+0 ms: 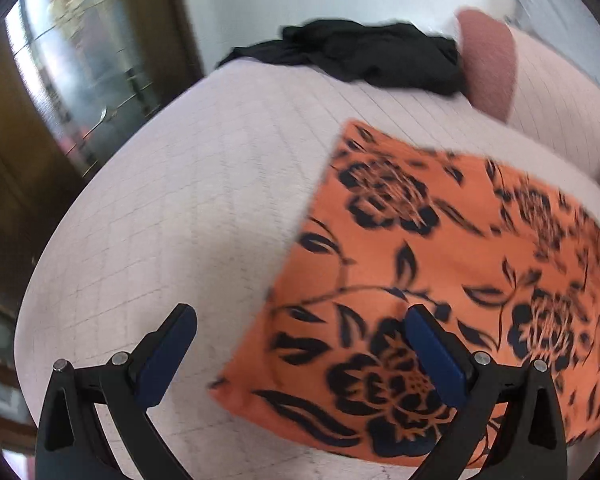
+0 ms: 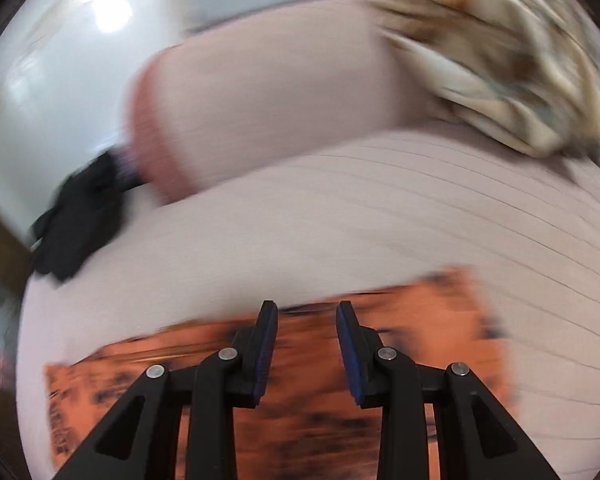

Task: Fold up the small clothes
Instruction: 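Press and straighten the folded blouse with both grippers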

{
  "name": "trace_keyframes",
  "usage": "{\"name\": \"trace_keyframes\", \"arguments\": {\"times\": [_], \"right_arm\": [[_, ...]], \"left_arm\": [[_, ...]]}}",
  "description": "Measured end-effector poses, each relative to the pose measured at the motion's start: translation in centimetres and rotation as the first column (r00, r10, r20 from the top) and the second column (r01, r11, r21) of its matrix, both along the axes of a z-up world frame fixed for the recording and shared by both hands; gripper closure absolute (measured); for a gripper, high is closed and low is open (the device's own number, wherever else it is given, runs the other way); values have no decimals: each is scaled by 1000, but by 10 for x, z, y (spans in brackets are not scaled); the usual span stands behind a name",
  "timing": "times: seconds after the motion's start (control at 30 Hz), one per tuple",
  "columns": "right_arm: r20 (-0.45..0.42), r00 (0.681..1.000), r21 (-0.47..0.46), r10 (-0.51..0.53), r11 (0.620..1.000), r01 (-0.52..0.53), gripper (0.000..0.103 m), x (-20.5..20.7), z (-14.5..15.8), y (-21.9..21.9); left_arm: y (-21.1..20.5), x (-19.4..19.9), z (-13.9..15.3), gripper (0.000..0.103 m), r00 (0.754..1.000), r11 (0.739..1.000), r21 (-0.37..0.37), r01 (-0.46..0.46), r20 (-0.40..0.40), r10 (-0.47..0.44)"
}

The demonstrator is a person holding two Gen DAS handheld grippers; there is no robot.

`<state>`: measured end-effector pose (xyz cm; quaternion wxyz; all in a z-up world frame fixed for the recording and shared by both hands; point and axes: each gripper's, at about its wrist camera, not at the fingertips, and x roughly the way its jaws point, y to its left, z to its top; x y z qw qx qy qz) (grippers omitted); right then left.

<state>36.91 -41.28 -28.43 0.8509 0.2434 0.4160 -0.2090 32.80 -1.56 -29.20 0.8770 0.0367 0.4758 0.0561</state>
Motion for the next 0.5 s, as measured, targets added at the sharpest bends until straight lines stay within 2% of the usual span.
{"name": "trace_keyframes", "arguments": {"times": [0.03,0.1,0.2,0.33,0.37,0.4,0.47,0.5], "right_arm": [[-24,999,13,-29,999,30,69,-8,-8,-19],[-73,996,53,-51,997,55,69,-18,-29,-43],[-8,999,105,-34,994,34,69,-36,-25,-53],[77,997,131,9,991,-19,65,-83,2,-49],[85,995,129,45,990,-56,53,-100,8,-41],[86,994,128,64,989,-75,35,-106,11,-31],[107,989,131,106,984,-120,32,-136,13,-18],[87,988,134,127,981,-138,32,-153,9,-10]], "left_arm": [[-5,1,-6,0,1000,1000,13,8,-16,-8],[-9,-3,-5,0,1000,1000,10,0,-2,0],[-4,4,-3,0,1000,1000,-17,-17,-18,16],[-2,2,5,0,999,1000,6,-30,31,30],[-3,1,6,0,999,1000,1,-20,36,20],[-5,0,6,0,1000,1000,-12,-1,29,2],[-12,0,-2,0,999,998,-46,46,-22,-47],[-15,0,-8,0,998,998,-38,51,-36,-52]]}}
